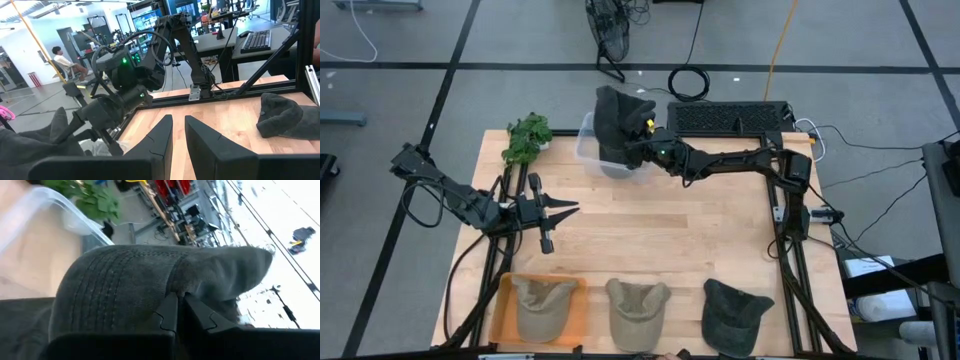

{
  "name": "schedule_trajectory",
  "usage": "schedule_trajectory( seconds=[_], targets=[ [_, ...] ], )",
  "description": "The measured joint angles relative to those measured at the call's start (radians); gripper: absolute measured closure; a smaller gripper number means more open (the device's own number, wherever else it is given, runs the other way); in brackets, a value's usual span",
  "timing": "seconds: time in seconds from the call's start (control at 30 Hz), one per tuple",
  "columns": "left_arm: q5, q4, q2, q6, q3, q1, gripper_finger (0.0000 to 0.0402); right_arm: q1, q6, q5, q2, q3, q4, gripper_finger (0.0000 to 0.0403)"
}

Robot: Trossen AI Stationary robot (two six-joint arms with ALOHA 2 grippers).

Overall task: Pick & Place hat
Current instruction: Put the top black cap into the transparent bin

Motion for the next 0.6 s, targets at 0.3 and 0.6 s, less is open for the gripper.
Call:
schedule_trajectory(
  seconds=[0.3, 0.6],
  targets=[
    [0.0, 0.0, 0.0, 0.0, 0.0, 0.0, 0.0339, 0.035, 0.117, 0.025, -0.049, 0.0, -0.138, 0.0403],
    [0.0, 0.001, 0.0, -0.005, 0.0, 0.0, 0.0339, 0.051, 0.233, 0.026, -0.046, 0.0, -0.224, 0.0403]
  ],
)
